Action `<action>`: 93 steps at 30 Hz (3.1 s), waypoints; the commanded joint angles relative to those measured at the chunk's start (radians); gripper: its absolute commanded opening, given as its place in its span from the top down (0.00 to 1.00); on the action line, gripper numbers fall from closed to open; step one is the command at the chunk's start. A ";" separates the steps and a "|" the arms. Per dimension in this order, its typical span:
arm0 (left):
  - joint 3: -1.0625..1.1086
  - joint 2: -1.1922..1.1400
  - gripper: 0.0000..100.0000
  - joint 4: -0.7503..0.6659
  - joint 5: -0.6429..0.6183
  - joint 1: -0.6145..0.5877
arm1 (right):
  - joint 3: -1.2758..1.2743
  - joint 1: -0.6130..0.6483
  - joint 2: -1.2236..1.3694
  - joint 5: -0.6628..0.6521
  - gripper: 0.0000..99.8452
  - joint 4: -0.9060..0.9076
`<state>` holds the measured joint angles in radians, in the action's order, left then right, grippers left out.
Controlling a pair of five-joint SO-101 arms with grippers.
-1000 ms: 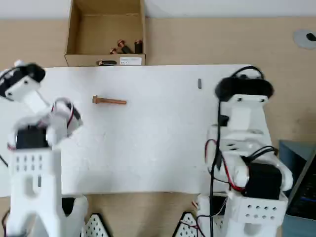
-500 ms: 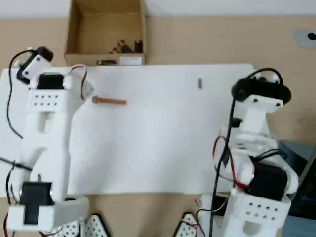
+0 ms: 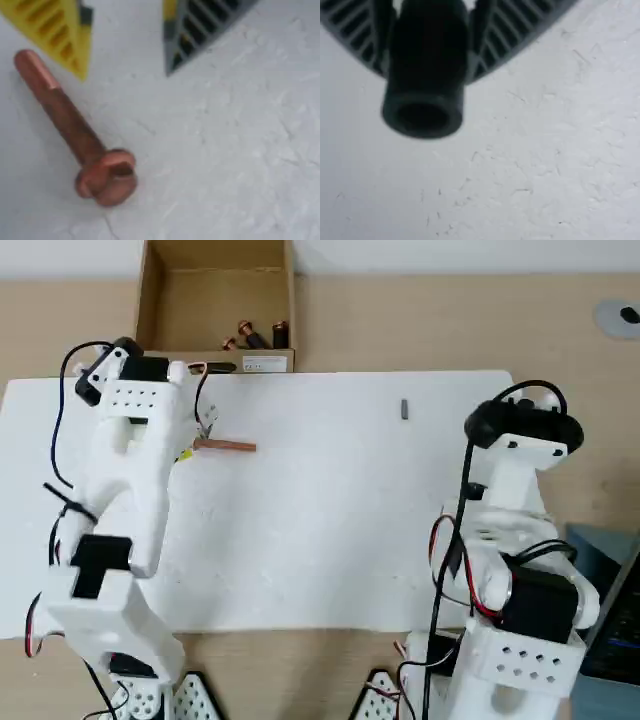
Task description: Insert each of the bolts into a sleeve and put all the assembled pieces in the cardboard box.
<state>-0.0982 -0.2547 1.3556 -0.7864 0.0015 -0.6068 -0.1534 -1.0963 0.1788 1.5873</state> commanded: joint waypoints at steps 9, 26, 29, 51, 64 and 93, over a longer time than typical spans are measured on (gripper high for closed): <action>-0.219 -0.183 0.88 0.012 -0.002 0.014 | -0.002 -0.010 -0.012 0.008 0.99 -0.025; -0.239 -0.326 0.88 -0.048 -0.003 0.049 | -0.028 -0.010 -0.010 0.005 0.99 -0.026; -0.239 -0.349 0.89 -0.051 -0.005 0.046 | -0.028 -0.010 -0.010 0.003 0.99 -0.026; -0.249 -0.394 1.00 0.003 -0.028 -0.040 | -0.022 -0.004 -0.012 0.003 0.99 -0.026; -0.411 -0.160 1.00 0.296 0.052 0.089 | 0.084 -0.007 -0.012 -0.034 0.99 -0.015; 0.703 1.102 1.00 -0.150 0.282 0.161 | -0.177 0.015 -0.223 -0.095 0.99 -0.155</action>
<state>0.5340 0.6997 1.2620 -0.5086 0.1504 -0.7511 -0.1534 -1.3080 0.0928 1.4891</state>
